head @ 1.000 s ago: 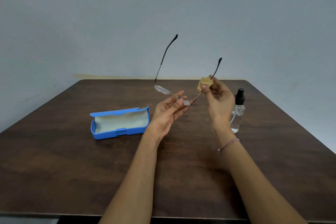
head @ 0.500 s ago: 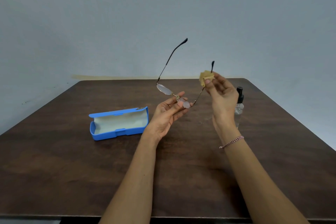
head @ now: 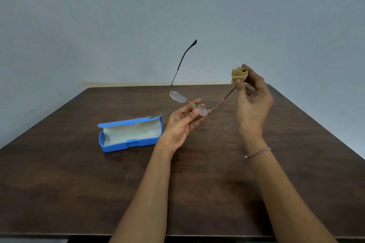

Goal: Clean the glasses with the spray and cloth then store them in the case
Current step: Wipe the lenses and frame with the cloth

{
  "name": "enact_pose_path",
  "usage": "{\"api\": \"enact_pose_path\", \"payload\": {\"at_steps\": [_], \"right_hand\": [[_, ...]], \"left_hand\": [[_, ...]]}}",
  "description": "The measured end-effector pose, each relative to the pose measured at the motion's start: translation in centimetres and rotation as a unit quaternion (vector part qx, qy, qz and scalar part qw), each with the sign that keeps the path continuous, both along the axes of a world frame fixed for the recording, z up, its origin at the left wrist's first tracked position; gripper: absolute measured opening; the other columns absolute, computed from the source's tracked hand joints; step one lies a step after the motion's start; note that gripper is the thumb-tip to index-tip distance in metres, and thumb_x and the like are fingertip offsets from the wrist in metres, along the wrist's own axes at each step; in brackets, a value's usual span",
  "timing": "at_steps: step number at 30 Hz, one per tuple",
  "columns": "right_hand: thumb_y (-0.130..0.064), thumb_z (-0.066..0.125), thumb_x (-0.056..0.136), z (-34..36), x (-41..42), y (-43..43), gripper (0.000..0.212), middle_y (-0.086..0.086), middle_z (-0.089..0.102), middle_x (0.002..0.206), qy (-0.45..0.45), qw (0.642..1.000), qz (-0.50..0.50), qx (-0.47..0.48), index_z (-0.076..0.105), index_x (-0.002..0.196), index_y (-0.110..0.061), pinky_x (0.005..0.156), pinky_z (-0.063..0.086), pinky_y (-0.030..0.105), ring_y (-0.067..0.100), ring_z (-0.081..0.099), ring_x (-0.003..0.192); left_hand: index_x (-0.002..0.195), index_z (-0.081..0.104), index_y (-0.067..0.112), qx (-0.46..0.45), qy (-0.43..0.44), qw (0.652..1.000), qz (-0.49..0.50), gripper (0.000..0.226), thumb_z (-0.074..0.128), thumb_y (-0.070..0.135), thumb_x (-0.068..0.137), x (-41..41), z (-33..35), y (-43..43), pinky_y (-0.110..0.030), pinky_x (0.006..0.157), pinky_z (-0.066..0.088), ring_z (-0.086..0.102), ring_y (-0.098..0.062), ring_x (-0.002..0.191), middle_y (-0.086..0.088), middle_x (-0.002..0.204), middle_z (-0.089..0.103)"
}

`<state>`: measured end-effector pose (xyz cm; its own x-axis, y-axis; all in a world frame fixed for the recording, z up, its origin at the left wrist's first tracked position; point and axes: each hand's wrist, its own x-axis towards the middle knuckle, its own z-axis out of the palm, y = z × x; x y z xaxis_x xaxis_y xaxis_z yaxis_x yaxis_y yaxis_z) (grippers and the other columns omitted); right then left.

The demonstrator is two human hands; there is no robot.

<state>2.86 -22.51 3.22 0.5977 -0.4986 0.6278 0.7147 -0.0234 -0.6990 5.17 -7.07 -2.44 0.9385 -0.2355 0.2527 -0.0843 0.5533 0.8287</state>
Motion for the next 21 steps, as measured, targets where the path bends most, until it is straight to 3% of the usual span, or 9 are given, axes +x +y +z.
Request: {"api": "enact_pose_path", "payload": {"at_steps": [3, 8, 13, 21], "right_hand": [[-0.008, 0.066, 0.086, -0.7, 0.8, 0.3, 0.028, -0.003, 0.069, 0.097, 0.046, 0.999, 0.028, 0.003, 0.063, 0.115, -0.006, 0.079, 0.050, 0.015, -0.001, 0.066, 0.087], [-0.012, 0.068, 0.084, -1.8, 1.8, 0.8, 0.022, -0.007, 0.070, 0.090, 0.135, 0.986, 0.073, -0.061, 0.067, 0.105, -0.015, 0.087, 0.054, 0.032, 0.006, 0.067, 0.086], [-0.014, 0.070, 0.083, -2.8, 1.9, 1.4, 0.022, -0.005, 0.070, 0.088, 0.190, 0.967, 0.075, -0.152, 0.068, 0.105, -0.013, 0.086, 0.055, 0.033, 0.010, 0.066, 0.087], [-0.015, 0.069, 0.084, -3.1, 1.8, 1.6, 0.021, -0.002, 0.070, 0.089, 0.206, 0.959, 0.071, -0.183, 0.067, 0.105, -0.014, 0.085, 0.055, 0.033, 0.013, 0.066, 0.085]], "left_hand": [[0.112, 0.063, 0.008, -0.014, -0.007, 1.000, 0.005, 0.025, 0.052, 0.001, 0.091, 0.1, 0.0, 0.0, -0.026, 0.079, 0.056, 0.069, -0.023, 0.098, -0.010, 0.107, 0.068], [0.114, 0.063, 0.006, -0.029, 0.000, 0.999, 0.021, 0.035, 0.062, 0.009, 0.079, 0.3, 0.0, 0.0, -0.025, 0.083, 0.055, 0.068, -0.022, 0.101, -0.011, 0.109, 0.068], [0.112, 0.064, 0.004, -0.052, 0.013, 0.998, 0.033, 0.029, 0.061, 0.004, 0.083, 0.5, 0.0, 0.1, -0.023, 0.081, 0.055, 0.068, -0.023, 0.100, -0.010, 0.104, 0.072], [0.106, 0.065, 0.005, -0.047, 0.015, 0.997, 0.055, 0.032, 0.066, 0.008, 0.074, 0.2, 0.2, -0.3, -0.021, 0.077, 0.056, 0.070, -0.019, 0.094, -0.006, 0.098, 0.074]]}}
